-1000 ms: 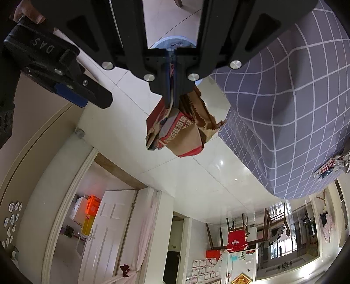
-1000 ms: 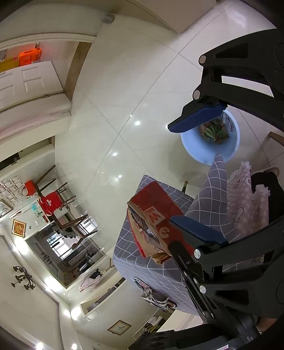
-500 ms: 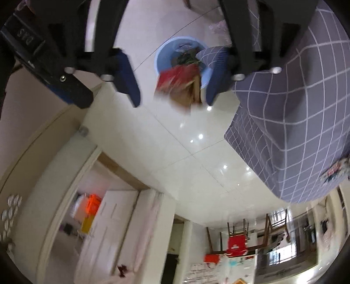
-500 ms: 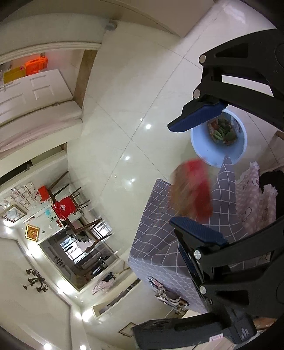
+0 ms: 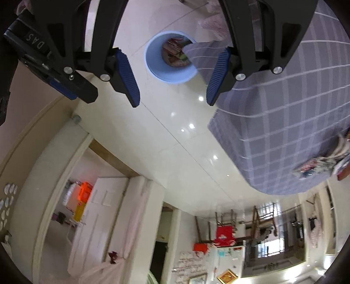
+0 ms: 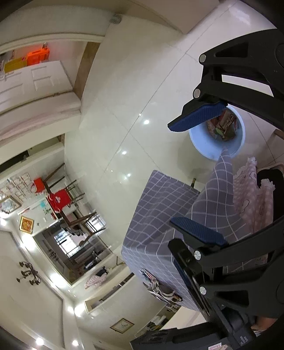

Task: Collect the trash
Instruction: 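Grasp the newspaper with the left gripper while the right grasps the crumpled paper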

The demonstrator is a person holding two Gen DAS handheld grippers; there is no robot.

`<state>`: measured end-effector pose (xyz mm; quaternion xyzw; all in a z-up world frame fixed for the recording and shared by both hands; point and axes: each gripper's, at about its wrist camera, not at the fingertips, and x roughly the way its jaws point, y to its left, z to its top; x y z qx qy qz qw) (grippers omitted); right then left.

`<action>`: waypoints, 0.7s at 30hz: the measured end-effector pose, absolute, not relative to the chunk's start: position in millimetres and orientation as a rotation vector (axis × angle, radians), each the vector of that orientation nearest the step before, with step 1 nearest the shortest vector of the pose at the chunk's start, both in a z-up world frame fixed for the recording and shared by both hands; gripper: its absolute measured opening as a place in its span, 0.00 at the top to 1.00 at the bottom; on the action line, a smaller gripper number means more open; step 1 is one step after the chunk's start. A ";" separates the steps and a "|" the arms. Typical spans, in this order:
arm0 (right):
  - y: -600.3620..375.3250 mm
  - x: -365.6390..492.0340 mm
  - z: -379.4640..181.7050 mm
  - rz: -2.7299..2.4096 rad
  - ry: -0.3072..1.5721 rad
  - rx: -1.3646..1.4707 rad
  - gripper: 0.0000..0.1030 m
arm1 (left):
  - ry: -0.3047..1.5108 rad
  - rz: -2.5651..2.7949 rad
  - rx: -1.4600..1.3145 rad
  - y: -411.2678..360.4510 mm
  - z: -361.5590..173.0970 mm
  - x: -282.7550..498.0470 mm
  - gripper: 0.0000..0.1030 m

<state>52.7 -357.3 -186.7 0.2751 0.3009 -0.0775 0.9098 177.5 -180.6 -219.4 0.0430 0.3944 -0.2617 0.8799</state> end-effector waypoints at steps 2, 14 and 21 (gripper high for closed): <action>-347.9 60.1 -180.0 -0.135 0.617 0.555 0.23 | 0.811 -0.529 0.067 -161.5 -209.6 182.3 0.39; -213.5 171.8 -141.5 0.153 0.680 0.468 0.21 | 0.747 -0.190 -0.107 36.1 -169.5 243.5 0.34; -109.7 250.3 -145.2 0.345 0.754 0.525 0.21 | 0.766 -0.041 -0.280 151.1 -176.5 285.1 0.34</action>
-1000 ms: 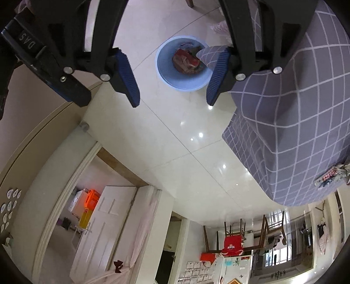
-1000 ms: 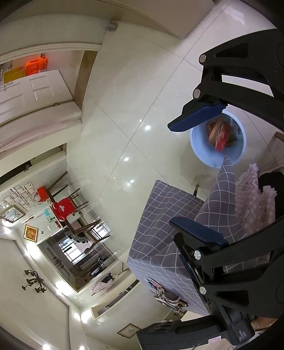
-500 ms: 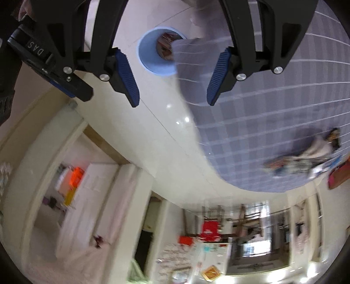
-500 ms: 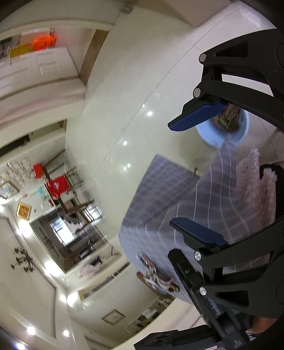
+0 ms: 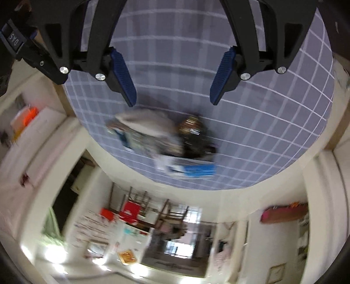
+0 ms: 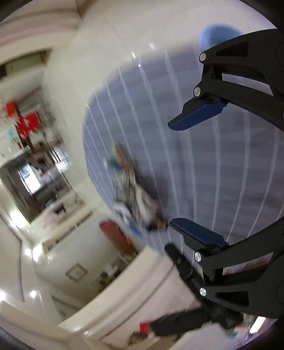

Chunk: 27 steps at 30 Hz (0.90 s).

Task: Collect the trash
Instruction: 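Grasp the newspaper with the left gripper while the right grasps the crumpled paper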

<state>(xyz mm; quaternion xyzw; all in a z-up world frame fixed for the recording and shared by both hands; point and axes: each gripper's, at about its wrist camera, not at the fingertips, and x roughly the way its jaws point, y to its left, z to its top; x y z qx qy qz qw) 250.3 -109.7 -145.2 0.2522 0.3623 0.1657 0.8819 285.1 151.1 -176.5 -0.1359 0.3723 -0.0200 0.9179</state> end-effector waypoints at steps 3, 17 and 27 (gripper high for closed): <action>-83.5 280.7 -157.8 0.353 0.791 0.562 0.21 | 0.784 -0.012 -0.369 185.8 -189.9 302.2 0.34; -48.6 351.5 -181.8 0.269 0.792 0.686 0.22 | 0.824 -0.064 -0.473 195.4 -232.2 378.4 0.49; -36.0 344.5 -164.6 0.367 0.767 0.643 0.81 | 0.803 -0.085 -0.403 184.6 -218.3 365.0 1.00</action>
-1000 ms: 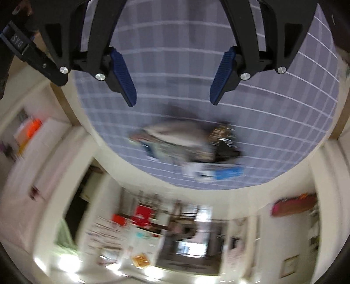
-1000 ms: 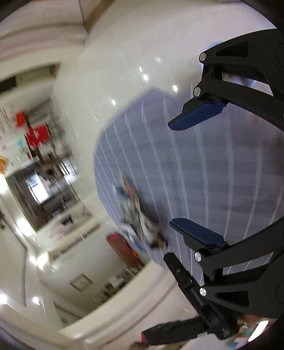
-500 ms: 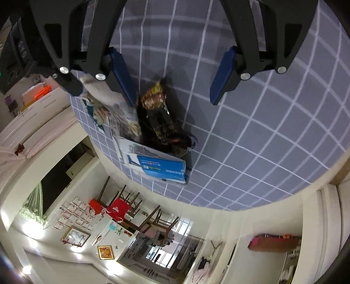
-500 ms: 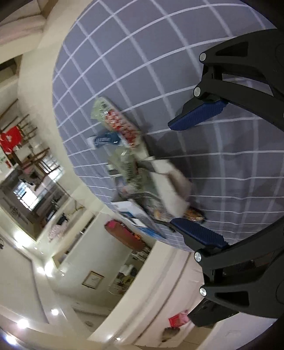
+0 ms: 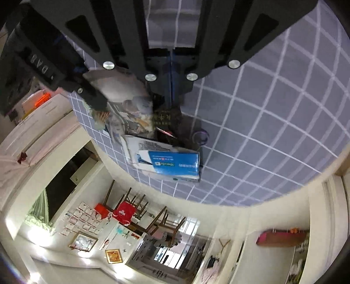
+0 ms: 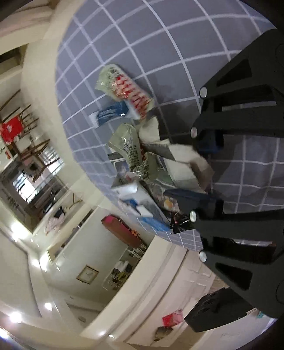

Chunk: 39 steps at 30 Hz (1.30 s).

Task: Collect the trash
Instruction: 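Grasp the newspaper with the left gripper while the right grasps the crumpled paper, then carry the newspaper with the left gripper while the right drops the crumpled paper into the bucket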

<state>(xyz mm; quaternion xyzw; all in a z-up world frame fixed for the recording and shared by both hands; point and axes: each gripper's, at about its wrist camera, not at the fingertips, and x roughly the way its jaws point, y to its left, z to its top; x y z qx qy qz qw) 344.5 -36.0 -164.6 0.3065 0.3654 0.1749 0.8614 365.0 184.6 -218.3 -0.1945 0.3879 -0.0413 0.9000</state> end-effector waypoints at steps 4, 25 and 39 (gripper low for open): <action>-38.3 324.6 -142.8 0.400 0.728 0.615 0.91 | 0.743 -0.090 -0.388 185.1 -194.7 330.5 1.00; -190.4 157.4 -80.0 0.260 0.490 0.537 0.92 | 0.648 -0.251 -0.226 40.9 -122.1 216.3 1.00; -331.4 48.0 -141.4 -0.070 0.507 0.522 0.92 | 0.756 -0.556 0.027 -135.7 -170.4 176.5 1.00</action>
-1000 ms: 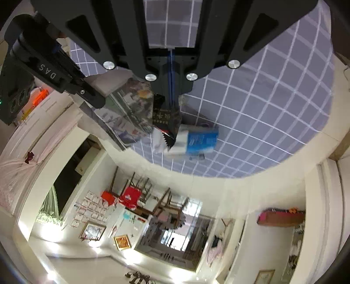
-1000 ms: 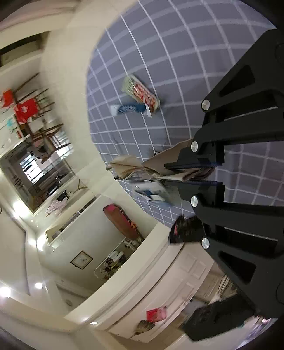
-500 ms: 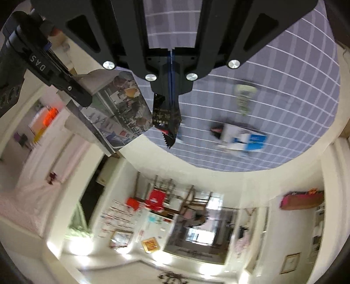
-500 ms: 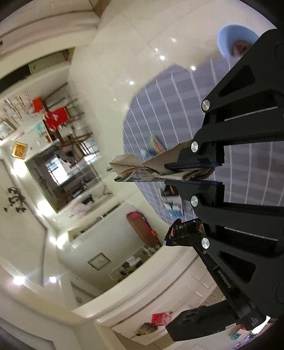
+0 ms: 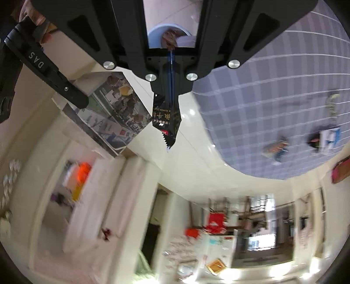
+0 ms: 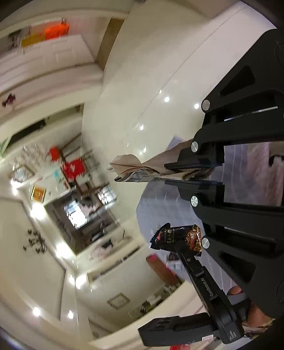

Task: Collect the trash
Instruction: 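Carry the newspaper with the left gripper while the right drops the crumpled paper into the bucket, then open the left gripper over the bucket to drop the newspaper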

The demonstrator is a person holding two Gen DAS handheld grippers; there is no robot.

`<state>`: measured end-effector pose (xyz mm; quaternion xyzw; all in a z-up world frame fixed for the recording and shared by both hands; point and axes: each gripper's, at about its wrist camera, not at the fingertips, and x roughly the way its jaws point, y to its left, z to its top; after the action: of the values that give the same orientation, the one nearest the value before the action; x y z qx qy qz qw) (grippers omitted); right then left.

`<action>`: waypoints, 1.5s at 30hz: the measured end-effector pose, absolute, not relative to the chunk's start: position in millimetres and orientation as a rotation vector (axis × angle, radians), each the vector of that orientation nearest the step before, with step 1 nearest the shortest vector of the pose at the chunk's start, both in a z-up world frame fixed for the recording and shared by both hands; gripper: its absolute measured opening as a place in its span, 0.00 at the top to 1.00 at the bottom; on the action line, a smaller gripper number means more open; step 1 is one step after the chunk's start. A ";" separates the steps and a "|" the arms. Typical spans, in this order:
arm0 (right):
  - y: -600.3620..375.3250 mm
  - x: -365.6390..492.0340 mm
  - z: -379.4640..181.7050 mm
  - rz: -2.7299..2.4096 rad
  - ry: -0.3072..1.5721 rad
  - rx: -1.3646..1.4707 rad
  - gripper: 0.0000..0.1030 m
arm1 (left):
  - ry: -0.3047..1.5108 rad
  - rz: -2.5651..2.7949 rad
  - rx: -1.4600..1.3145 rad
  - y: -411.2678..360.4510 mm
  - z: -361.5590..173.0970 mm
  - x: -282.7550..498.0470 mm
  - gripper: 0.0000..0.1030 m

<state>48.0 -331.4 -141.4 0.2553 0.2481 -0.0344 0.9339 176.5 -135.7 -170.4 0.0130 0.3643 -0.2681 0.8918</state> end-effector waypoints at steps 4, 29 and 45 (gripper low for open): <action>-349.4 34.1 -171.2 -0.125 0.566 0.522 0.91 | 0.822 -0.605 0.088 -176.0 -204.3 172.2 1.00; -363.2 56.8 -256.5 -0.211 0.711 0.554 0.56 | 1.002 -0.597 0.219 -229.9 -291.6 179.9 1.00; -370.6 45.7 -254.2 -0.205 0.699 0.560 0.47 | 1.005 -0.609 0.244 -239.1 -293.2 180.9 1.00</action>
<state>45.7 -370.6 -254.2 0.2703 0.3372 -0.0991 0.8963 180.9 -239.1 -293.2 0.1148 0.4730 -0.2864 0.8253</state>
